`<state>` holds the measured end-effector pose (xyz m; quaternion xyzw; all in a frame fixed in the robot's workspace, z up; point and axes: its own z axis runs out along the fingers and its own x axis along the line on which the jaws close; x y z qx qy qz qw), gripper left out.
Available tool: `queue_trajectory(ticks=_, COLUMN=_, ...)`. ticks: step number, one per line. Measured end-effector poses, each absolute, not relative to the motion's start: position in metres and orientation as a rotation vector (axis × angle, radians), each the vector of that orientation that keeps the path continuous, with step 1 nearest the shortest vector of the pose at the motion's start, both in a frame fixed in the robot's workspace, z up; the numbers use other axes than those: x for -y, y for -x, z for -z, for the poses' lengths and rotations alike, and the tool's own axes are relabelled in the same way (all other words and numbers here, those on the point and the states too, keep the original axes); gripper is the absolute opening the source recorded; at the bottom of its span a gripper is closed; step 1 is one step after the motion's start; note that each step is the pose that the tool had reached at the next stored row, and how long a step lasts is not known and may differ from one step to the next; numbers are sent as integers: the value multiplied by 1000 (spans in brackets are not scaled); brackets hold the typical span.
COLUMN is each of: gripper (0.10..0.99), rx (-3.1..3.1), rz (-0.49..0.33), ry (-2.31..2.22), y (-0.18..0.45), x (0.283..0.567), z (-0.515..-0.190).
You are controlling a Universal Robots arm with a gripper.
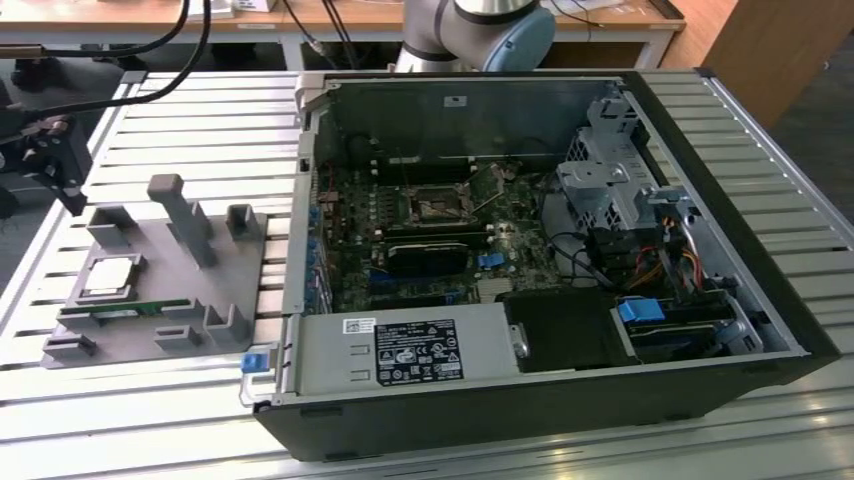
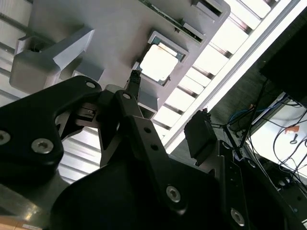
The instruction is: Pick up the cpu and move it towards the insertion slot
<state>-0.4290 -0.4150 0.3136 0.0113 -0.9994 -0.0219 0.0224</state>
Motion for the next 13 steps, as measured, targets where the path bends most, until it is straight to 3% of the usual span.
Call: queue_trajectory(ticks=13, gripper=647, rx=3130, rz=69, ry=-37, y=431, x=419, z=-300)
